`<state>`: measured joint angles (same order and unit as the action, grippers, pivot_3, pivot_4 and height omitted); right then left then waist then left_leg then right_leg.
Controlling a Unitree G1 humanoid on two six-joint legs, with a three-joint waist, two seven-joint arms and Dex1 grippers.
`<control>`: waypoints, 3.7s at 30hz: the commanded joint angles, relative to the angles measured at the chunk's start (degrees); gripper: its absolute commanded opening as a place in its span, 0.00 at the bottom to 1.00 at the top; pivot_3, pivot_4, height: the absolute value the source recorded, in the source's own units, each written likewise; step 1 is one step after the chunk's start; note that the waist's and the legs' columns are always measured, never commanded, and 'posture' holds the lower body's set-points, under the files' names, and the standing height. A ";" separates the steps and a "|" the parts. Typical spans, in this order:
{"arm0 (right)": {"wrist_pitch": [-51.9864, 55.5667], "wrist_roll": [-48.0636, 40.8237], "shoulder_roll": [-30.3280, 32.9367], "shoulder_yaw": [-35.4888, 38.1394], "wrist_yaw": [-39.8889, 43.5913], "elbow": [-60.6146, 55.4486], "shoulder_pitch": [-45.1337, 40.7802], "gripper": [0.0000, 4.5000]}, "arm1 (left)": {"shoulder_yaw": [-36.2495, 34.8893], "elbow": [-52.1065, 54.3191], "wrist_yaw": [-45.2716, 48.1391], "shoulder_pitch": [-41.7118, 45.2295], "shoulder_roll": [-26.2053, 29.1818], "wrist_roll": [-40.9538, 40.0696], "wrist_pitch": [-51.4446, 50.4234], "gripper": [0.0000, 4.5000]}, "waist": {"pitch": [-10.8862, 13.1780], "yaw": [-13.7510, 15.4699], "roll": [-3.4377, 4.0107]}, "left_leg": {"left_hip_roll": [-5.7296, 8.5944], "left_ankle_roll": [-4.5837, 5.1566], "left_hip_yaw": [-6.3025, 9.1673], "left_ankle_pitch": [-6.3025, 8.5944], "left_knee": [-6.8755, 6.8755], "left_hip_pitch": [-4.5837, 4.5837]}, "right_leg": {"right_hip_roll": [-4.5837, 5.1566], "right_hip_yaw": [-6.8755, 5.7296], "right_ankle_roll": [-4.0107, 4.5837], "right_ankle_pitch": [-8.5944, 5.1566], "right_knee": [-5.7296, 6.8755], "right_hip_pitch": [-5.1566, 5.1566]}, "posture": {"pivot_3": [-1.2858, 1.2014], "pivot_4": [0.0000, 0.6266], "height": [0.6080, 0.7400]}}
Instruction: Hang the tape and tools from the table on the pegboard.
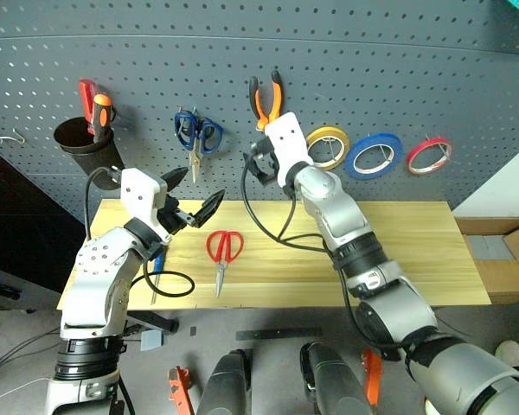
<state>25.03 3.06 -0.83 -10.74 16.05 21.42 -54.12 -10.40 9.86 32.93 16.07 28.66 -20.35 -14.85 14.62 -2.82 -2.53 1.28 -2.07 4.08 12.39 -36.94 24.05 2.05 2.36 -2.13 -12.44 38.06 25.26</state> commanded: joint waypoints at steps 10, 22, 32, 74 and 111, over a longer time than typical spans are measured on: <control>18.99 -7.25 6.16 0.95 8.38 -24.93 7.29 0.99 | 0.62 0.48 -2.99 -0.65 -1.19 1.64 -0.63 1.00 | -0.07 0.06 -0.02 | 0.00 0.00 0.05 0.00 -0.02 -0.02 | 0.00 0.00 0.00 0.00 -0.01 -0.03 | 0.51 0.29 1.00; 23.66 -7.94 9.49 -3.13 10.71 -29.48 10.42 0.99 | 1.15 0.78 -3.84 -1.05 -1.31 2.23 -1.09 1.00 | -0.09 0.05 -0.03 | 0.00 0.00 0.04 0.00 -0.03 -0.02 | 0.01 0.00 0.00 0.00 0.00 -0.04 | 0.51 0.29 1.00; 24.56 -8.15 12.31 -5.52 12.30 -31.00 11.47 0.99 | 1.46 0.62 -3.96 -1.33 -1.50 3.15 -1.10 1.00 | -0.10 0.06 -0.04 | 0.00 0.00 0.04 0.00 -0.03 -0.02 | 0.01 -0.01 0.00 0.00 -0.01 -0.05 | 0.51 0.29 1.00; 34.66 -21.88 27.28 -9.73 22.26 -48.41 22.84 0.99 | 9.19 -5.65 -21.94 -4.78 -10.45 12.89 -39.41 1.00 | -0.12 -0.51 -0.05 | 0.00 0.01 0.10 0.01 -0.11 -0.11 | 0.01 -0.05 -0.03 -0.02 -0.04 -0.22 | 0.48 0.34 1.00; 35.97 -23.31 31.53 -7.08 21.52 -51.30 22.05 1.00 | 6.14 -4.63 -23.21 -7.07 -18.02 13.33 -22.43 0.05 | -0.15 -1.45 0.02 | 0.00 0.02 -0.02 0.01 -0.13 -0.23 | 0.00 -0.07 -0.07 -0.04 -0.22 -0.50 | 0.46 0.37 1.00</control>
<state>60.72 -19.32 30.31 -19.70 37.79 -26.82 -31.56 -4.75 0.61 9.00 9.82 9.37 -7.68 -40.69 14.47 -4.27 -2.51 1.27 -2.05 4.06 12.39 -37.06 23.81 2.06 2.30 -2.20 -12.48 37.83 24.76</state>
